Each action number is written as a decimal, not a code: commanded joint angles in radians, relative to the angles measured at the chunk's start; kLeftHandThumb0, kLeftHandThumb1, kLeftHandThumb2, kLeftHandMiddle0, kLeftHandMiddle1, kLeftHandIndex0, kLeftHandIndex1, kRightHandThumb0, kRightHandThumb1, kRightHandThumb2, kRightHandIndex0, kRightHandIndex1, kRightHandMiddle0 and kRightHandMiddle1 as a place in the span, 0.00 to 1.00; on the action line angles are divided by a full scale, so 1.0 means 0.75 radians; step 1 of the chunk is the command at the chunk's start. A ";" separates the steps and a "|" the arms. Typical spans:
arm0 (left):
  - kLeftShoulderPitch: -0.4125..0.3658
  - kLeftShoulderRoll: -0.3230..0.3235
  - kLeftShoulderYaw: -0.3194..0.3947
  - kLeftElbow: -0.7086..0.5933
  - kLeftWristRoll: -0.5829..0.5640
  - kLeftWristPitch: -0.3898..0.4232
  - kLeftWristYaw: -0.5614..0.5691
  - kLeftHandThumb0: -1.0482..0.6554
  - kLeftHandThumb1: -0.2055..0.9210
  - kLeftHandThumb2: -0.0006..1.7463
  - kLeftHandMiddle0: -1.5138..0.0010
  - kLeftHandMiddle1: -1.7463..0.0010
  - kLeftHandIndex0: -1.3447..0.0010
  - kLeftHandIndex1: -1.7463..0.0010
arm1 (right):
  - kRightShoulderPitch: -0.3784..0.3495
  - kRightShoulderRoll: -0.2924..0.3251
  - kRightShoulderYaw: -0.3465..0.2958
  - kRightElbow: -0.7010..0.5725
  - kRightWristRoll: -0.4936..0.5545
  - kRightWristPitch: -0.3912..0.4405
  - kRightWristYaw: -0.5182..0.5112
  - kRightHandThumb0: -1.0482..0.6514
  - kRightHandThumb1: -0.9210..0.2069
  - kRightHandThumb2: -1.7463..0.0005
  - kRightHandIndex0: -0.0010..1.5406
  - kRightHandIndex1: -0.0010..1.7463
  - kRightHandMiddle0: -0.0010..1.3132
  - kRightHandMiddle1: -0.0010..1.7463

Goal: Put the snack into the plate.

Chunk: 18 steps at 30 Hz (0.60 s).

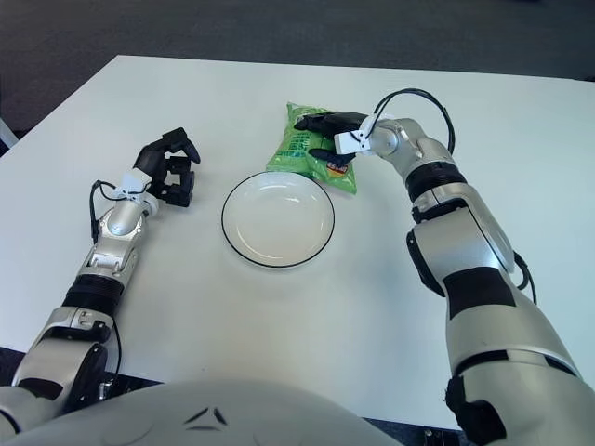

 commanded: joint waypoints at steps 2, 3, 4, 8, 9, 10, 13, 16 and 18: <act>0.294 -0.131 -0.048 0.095 -0.035 0.036 -0.014 0.31 0.36 0.83 0.15 0.00 0.47 0.00 | 0.097 0.007 0.088 0.093 -0.096 0.112 0.015 0.02 0.00 0.41 0.00 0.00 0.00 0.30; 0.296 -0.130 -0.049 0.088 -0.035 0.039 -0.013 0.31 0.36 0.83 0.15 0.00 0.48 0.00 | 0.099 0.005 0.095 0.095 -0.101 0.122 0.006 0.02 0.00 0.41 0.00 0.00 0.00 0.31; 0.298 -0.130 -0.049 0.084 -0.035 0.042 -0.013 0.31 0.36 0.83 0.15 0.00 0.48 0.00 | 0.100 0.003 0.101 0.096 -0.104 0.130 0.000 0.03 0.00 0.40 0.00 0.00 0.00 0.32; 0.305 -0.126 -0.053 0.062 -0.032 0.058 -0.010 0.31 0.37 0.82 0.15 0.00 0.48 0.00 | 0.105 0.002 0.118 0.112 -0.113 0.176 -0.034 0.04 0.00 0.40 0.00 0.00 0.00 0.38; 0.307 -0.125 -0.054 0.054 -0.032 0.063 -0.009 0.31 0.37 0.82 0.15 0.00 0.48 0.00 | 0.108 0.003 0.121 0.118 -0.114 0.194 -0.045 0.05 0.00 0.40 0.00 0.00 0.00 0.39; 0.309 -0.125 -0.055 0.049 -0.031 0.067 -0.009 0.31 0.38 0.82 0.15 0.00 0.49 0.00 | 0.109 0.004 0.124 0.123 -0.114 0.206 -0.053 0.05 0.00 0.40 0.00 0.00 0.00 0.42; 0.315 -0.124 -0.055 0.033 -0.040 0.072 -0.014 0.31 0.38 0.82 0.16 0.00 0.49 0.00 | 0.122 0.007 0.118 0.158 -0.103 0.267 -0.103 0.05 0.00 0.41 0.00 0.00 0.00 0.49; 0.315 -0.126 -0.054 0.035 -0.046 0.060 -0.017 0.31 0.38 0.82 0.16 0.00 0.49 0.00 | 0.128 0.011 0.112 0.164 -0.092 0.304 -0.149 0.06 0.00 0.45 0.00 0.00 0.00 0.58; 0.314 -0.127 -0.053 0.036 -0.048 0.058 -0.019 0.31 0.38 0.82 0.16 0.00 0.49 0.00 | 0.128 0.013 0.114 0.166 -0.090 0.316 -0.166 0.07 0.00 0.48 0.00 0.00 0.00 0.63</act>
